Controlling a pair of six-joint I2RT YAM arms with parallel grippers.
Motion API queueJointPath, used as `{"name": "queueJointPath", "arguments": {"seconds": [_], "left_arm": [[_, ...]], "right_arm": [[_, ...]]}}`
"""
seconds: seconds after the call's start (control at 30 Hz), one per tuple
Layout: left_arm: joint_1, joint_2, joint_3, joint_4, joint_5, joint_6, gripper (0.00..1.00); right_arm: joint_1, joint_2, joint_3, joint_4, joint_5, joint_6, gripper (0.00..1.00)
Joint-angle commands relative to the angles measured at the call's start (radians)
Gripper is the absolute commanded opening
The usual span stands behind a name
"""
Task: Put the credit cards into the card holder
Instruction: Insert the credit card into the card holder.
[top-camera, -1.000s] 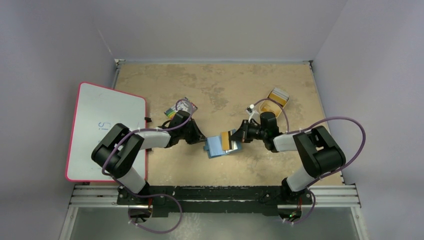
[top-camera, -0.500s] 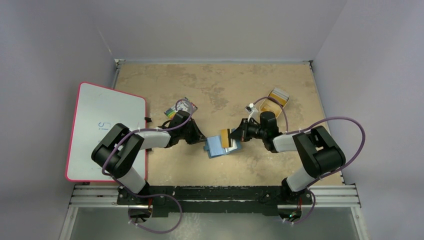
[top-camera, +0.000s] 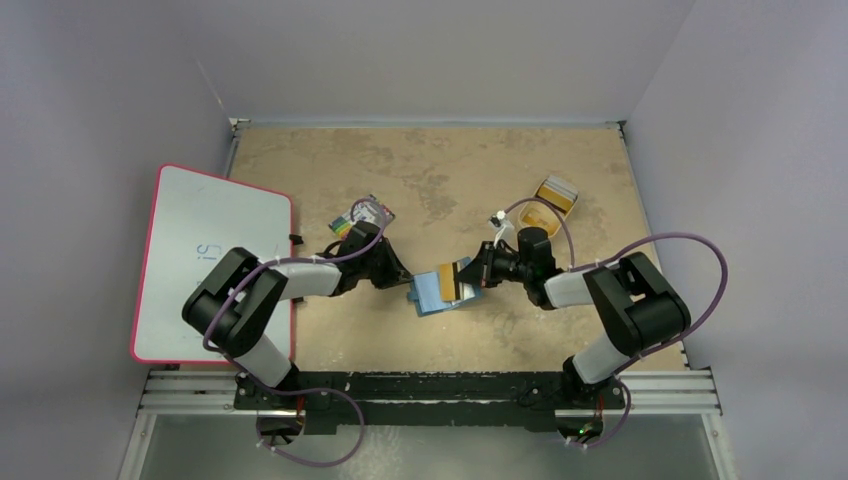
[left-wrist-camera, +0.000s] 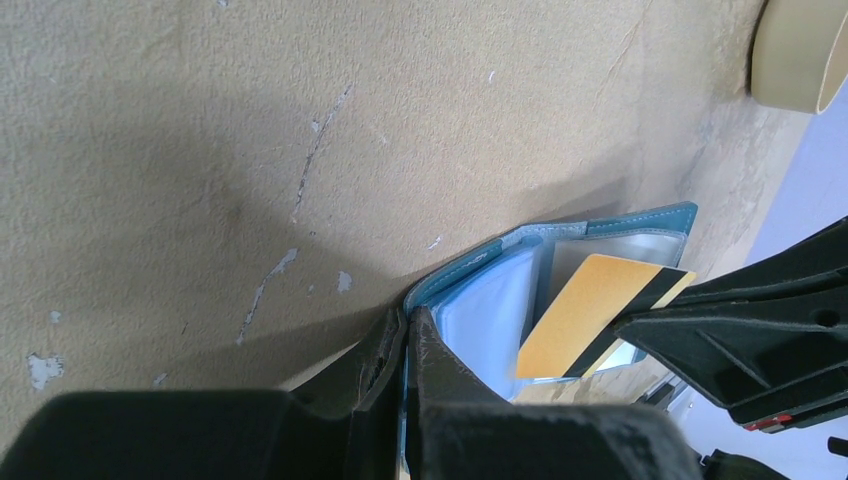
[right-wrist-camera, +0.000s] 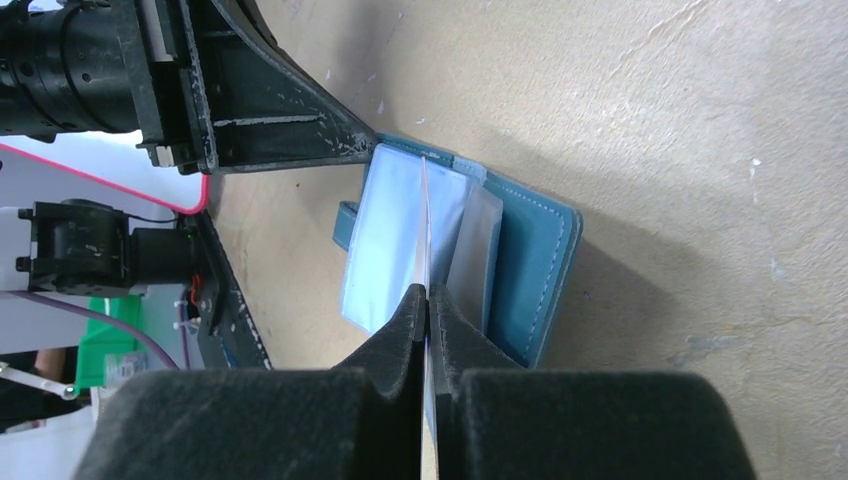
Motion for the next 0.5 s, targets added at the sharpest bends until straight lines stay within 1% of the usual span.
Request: {"name": "queueJointPath", "arguments": {"seconds": [0.0,0.1,0.33,0.47], "left_arm": [[0.002,-0.006,-0.026,-0.076,-0.089,0.013,0.00],[0.002,-0.011,-0.024,-0.081,-0.095,0.014,0.00],[0.002,-0.015,-0.025,-0.084,-0.101,0.015,0.00],[0.001,-0.011,-0.021,-0.084,-0.096,0.015,0.00]], "right_arm": [[0.011,-0.006,-0.024,0.048,-0.025,0.030,0.00],[0.011,0.002,-0.027,0.044,-0.031,0.039,0.00],[0.010,0.026,-0.038,0.004,-0.031,0.133,0.00],[0.010,0.049,-0.012,-0.026,-0.027,0.130,0.00]]}}
